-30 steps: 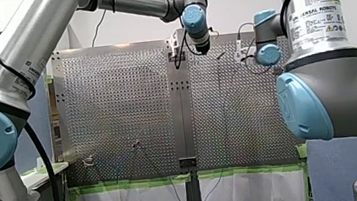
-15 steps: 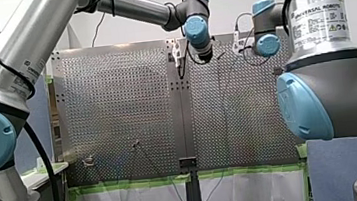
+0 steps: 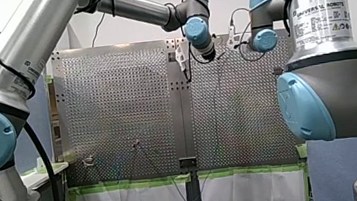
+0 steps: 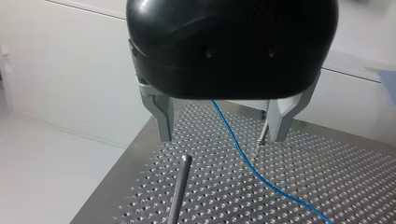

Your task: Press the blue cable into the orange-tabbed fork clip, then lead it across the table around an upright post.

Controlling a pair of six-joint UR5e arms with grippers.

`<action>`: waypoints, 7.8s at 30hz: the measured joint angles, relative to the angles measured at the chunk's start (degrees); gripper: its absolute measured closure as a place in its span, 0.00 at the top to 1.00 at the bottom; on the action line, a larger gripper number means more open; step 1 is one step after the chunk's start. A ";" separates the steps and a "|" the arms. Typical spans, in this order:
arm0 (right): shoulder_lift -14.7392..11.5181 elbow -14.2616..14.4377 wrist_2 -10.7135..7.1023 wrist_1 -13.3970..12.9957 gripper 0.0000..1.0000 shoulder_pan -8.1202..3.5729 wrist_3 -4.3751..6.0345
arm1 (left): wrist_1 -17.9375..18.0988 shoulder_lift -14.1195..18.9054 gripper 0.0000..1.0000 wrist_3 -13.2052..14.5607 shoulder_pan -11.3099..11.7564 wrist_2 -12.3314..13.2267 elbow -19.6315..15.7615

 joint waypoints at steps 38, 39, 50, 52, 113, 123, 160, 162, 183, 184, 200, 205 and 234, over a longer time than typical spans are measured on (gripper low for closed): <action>-1.35 0.07 -2.00 0.80 0.00 2.60 0.83 | 14.22 -3.24 1.00 -16.53 2.49 9.63 -3.46; -1.39 0.06 -2.00 0.81 0.00 2.66 0.82 | 14.66 -3.25 1.00 -16.72 2.63 9.71 -3.46; -2.27 0.07 -2.00 0.80 0.00 3.28 0.94 | 17.64 -3.21 1.00 -17.06 3.93 9.38 -3.45; -2.31 0.07 -2.00 0.80 0.00 3.38 0.95 | 18.48 -3.25 1.00 -17.08 4.25 9.44 -3.43; 1.19 -2.61 -1.98 1.03 0.00 2.13 3.19 | 15.27 -0.94 0.00 -2.52 7.95 9.09 4.30; 1.88 -5.15 -1.91 2.75 0.00 1.48 3.73 | 13.27 -1.04 0.00 -2.44 9.20 14.07 6.79; 11.30 -18.85 -1.70 7.31 0.00 -3.08 5.72 | 7.68 -7.73 0.00 -4.71 14.52 22.40 15.13; 11.85 -18.86 -1.72 7.23 0.00 -3.37 5.72 | 7.29 -8.16 0.00 -4.73 14.62 22.62 15.55; 18.49 -18.88 -2.60 3.58 0.00 -4.98 5.62 | 5.87 -13.02 0.00 -4.76 15.75 24.50 16.81; 18.80 -18.88 -2.61 3.41 0.00 -4.99 5.60 | 5.86 -13.38 0.00 -4.71 15.76 24.50 16.81; 23.78 -18.83 -2.61 3.09 0.00 -4.41 5.25 | 5.77 -14.95 0.00 -4.34 15.96 24.39 16.07; 24.97 -18.82 -2.68 3.09 0.00 -4.23 4.91 | 6.23 -14.96 0.00 -4.32 16.11 24.48 15.09; 26.21 -18.81 -2.80 3.03 0.00 -3.64 4.14 | 5.13 -14.92 1.00 -2.38 16.23 24.35 14.88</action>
